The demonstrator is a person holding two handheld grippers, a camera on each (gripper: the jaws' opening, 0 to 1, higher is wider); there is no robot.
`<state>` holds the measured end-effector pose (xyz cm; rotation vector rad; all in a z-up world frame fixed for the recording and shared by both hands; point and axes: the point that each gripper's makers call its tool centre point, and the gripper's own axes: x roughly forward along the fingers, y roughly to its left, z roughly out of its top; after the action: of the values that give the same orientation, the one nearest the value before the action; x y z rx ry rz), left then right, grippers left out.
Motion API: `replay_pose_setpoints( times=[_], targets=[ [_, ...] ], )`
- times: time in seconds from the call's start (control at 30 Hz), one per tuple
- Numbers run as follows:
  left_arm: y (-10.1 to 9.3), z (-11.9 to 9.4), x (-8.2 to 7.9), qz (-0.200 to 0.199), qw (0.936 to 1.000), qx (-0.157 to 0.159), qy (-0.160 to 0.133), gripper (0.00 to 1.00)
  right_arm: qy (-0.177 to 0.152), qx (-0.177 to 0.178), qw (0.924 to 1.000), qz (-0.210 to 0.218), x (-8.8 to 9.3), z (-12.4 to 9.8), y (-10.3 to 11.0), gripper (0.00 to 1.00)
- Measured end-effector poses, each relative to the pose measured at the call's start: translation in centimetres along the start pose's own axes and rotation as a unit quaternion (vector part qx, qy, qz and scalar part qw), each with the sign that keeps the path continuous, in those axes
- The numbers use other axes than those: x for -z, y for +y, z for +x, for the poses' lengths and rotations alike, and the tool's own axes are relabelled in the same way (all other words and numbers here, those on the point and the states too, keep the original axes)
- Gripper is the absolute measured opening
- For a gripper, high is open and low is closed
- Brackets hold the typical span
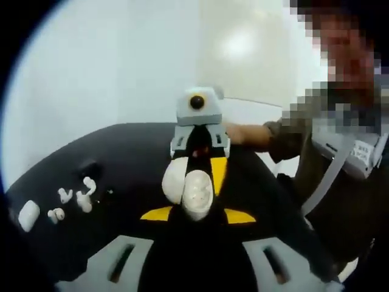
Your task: Pick up three earphones and place each one into its charging case using tactile feedback, ensure that each earphone is properly inserted and securely positioned inside the case.
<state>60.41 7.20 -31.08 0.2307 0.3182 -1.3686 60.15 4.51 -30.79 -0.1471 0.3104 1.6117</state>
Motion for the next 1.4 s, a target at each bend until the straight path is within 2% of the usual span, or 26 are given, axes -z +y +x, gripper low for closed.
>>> replay_pose_setpoints(
  times=[0.07,0.13,0.17,0.2,0.23,0.27,0.3,0.33,0.43,0.5,0.57,0.63,0.73,0.97,1.03,1.1,1.2,1.27,1.3,1.33,1.37,1.4],
  targets=[
    [1.9,-2.0,-1.0,-0.006,0.9985,-0.041,-0.036,0.27,-0.002,0.0,1.0,0.001,0.0,0.0,0.0,0.23],
    [4.4,-4.2,-2.7,-0.038,0.991,-0.09,-0.091,0.24,-0.003,-0.002,1.0,0.002,0.0,0.1,0.0,0.23],
    [5.8,-5.2,-3.7,-0.062,0.9826,-0.117,-0.13,0.23,-0.004,-0.001,1.0,0.004,0.0,0.1,-0.1,0.23],
    [7.4,-6.2,-4.6,-0.089,0.97,-0.148,-0.171,0.24,-0.005,-0.001,1.0,0.004,0.0,0.0,-0.1,0.23],
    [9.1,-7.1,-5.0,-0.113,0.956,-0.185,-0.198,0.27,-0.005,0.0,1.0,0.004,0.0,0.0,-0.2,0.23],
    [10.5,-7.7,-4.8,-0.126,0.9466,-0.216,-0.204,0.28,-0.006,0.002,1.0,0.005,0.0,0.0,-0.3,0.23],
    [11.1,-7.9,-4.4,-0.129,0.944,-0.233,-0.194,0.26,-0.007,0.003,1.0,0.005,0.0,0.0,-0.4,0.23],
    [11.8,-7.8,-3.8,-0.131,0.9432,-0.254,-0.169,0.23,-0.008,0.005,1.0,0.004,0.0,-0.1,-0.4,0.23],
    [12.5,-6.6,-3.1,-0.125,0.9455,-0.284,-0.099,0.17,-0.009,0.007,0.9999,0.006,0.1,-0.1,-0.5,0.23],
    [13.1,-5.4,-2.4,-0.129,0.9427,-0.303,-0.05,0.13,-0.008,0.007,0.9999,0.004,0.2,-0.1,-0.5,0.23],
    [12.8,-3.3,-2.1,-0.145,0.9468,-0.286,-0.024,0.16,-0.008,0.008,0.9999,0.002,0.2,-0.1,-0.5,0.23],
    [12.8,-1.8,-1.7,-0.162,0.9439,-0.287,-0.005,0.13,-0.007,0.008,0.9999,0.001,0.3,-0.1,-0.5,0.23],
    [13.3,-0.6,-1.2,-0.183,0.9367,-0.299,0.006,0.14,-0.007,0.009,0.9999,0.002,0.3,-0.1,-0.5,0.23],
    [14.1,-0.4,-0.8,-0.195,0.928,-0.317,-0.015,0.11,-0.004,0.012,0.9999,-0.003,0.4,0.2,-0.6,0.22],
    [14.0,-0.4,-0.7,-0.195,0.9294,-0.313,-0.013,0.07,-0.003,0.013,0.9999,-0.005,0.5,0.2,-0.6,0.22],
    [14.0,-0.3,-0.2,-0.19,0.9301,-0.314,0.004,0.04,-0.003,0.013,0.9999,-0.005,0.5,0.3,-0.6,0.22],
    [14.0,-0.3,-0.3,-0.183,0.9318,-0.314,0.004,0.04,-0.002,0.014,0.9999,-0.004,0.5,0.4,-0.6,0.22],
    [13.8,-0.5,-0.7,-0.188,0.935,-0.301,-0.003,0.03,-0.003,0.013,0.9999,-0.004,0.5,0.5,-0.6,0.22],
    [13.4,-0.5,-1.4,-0.177,0.9418,-0.285,-0.014,0.03,-0.002,0.013,0.9999,-0.004,0.5,0.5,-0.7,0.22],
    [13.1,-1.2,-2.0,-0.177,0.9418,-0.285,-0.022,0.03,-0.002,0.013,0.9999,-0.003,0.5,0.6,-0.7,0.22],
    [12.6,-1.4,-2.7,-0.166,0.9475,-0.272,-0.028,0.03,-0.002,0.013,0.9999,-0.002,0.5,0.6,-0.7,0.22],
    [11.7,-1.6,-3.7,-0.144,0.9575,-0.247,-0.039,0.03,-0.002,0.013,0.9999,-0.003,0.5,0.6,-0.7,0.22]
  ],
)
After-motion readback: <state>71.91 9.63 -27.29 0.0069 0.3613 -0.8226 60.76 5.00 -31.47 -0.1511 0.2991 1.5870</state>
